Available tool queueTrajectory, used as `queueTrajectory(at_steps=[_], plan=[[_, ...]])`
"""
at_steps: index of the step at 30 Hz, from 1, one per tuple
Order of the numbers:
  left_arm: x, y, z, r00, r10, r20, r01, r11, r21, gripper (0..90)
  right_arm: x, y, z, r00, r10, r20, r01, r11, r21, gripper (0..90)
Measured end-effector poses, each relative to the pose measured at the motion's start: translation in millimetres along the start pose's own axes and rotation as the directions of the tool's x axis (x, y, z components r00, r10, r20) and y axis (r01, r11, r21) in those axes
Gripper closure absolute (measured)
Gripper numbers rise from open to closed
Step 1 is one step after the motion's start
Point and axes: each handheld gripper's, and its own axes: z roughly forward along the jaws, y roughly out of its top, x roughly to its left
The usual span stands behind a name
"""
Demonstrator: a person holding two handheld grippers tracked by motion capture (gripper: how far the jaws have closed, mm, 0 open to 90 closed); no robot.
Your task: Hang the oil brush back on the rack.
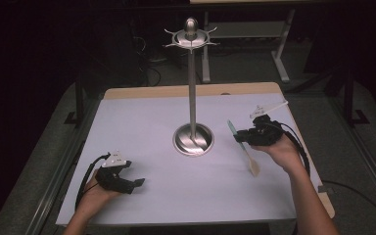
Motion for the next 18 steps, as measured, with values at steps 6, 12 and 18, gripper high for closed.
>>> queueTrajectory(at_steps=[6,12,18], plan=[[-0.1,-0.4,-1.6,1.0,-0.005,-0.003,0.005,0.9999,-0.013,12.6,-3.0,-6.9,-9.7,1.0,0.0,-0.007,0.0,0.994,-0.114,77.9],[-0.1,-0.6,-0.7,0.9999,-0.007,-0.008,0.006,0.9998,-0.016,12.6,-3.3,-8.8,-22.0,0.999,0.02,-0.039,-0.028,0.977,-0.212,77.9],[0.1,-0.3,-1.0,1.0,-0.004,-0.008,0.004,0.9999,-0.014,12.5,-1.3,-8.2,-23.8,0.9986,0.02,-0.05,-0.032,0.963,-0.267,77.8]])
